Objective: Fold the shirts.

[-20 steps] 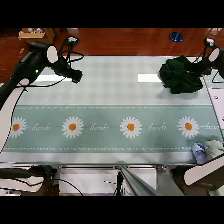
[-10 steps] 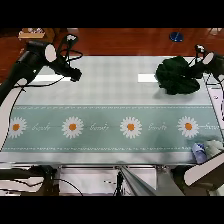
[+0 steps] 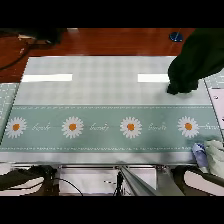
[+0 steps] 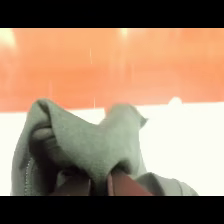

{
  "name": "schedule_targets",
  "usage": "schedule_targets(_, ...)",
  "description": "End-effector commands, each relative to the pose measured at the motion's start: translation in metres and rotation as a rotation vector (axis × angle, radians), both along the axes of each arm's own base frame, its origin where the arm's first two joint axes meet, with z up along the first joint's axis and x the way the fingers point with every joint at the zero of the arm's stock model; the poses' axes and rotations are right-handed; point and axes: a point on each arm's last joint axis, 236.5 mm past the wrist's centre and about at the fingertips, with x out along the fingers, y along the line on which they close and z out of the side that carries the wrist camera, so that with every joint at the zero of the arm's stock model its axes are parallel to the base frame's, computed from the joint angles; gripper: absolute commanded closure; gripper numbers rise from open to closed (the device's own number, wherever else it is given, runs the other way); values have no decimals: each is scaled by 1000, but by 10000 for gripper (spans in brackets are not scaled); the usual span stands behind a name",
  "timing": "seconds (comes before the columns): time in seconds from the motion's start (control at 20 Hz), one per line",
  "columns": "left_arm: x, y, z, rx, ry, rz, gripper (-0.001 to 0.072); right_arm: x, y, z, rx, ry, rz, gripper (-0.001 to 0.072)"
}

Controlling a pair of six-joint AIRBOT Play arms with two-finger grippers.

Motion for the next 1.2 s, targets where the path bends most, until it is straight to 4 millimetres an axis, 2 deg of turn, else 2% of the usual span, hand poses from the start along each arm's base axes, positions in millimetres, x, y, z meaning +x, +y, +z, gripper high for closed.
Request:
schedule_targets(0.0,-46,14,72,-29,-89,6,303,-68,34,101,24,-215,51,689)
schedule_targets(0.05,-61,18,79,-29,-85,7,303,-86,46,116,42,-244,75,689)
schedule_targets(0.1,-77,23,82,-26,-67,10,303,-101,58,123,65,-247,105,690)
schedule_targets(0.15,-93,27,82,-21,-39,13,303,-115,71,121,91,-218,143,690)
schedule_targets(0.3,-124,36,72,-20,56,36,304,-137,119,84,227,-28,310,689)
schedule_targets(0.4,-132,38,62,-10,114,43,304,-143,154,62,340,91,441,688)
schedule_targets(0.5,-135,38,50,3,157,44,304,-148,193,34,368,227,555,688)
schedule_targets(0.6,-136,39,41,12,189,45,304,-153,247,4,348,351,689,688)
schedule_targets(0.75,-136,39,35,17,205,46,304,-168,352,-42,298,471,902,687)
schedule_targets(0.9,-135,39,35,17,205,46,304,-190,444,-97,255,561,1044,680)
schedule_targets(0.95,-135,39,35,18,205,47,304,-200,470,-116,246,590,1081,542)
schedule_targets(1.0,-135,39,35,18,205,47,304,-209,486,-133,215,614,1121,372)
schedule_targets(1.05,-135,39,35,18,205,46,304,-211,489,-147,169,628,1132,354)
schedule_targets(1.1,-135,39,35,18,205,46,304,-203,479,-158,104,632,1104,353)
schedule_targets(1.15,-135,39,35,23,205,41,303,-188,459,-162,36,626,1051,353)
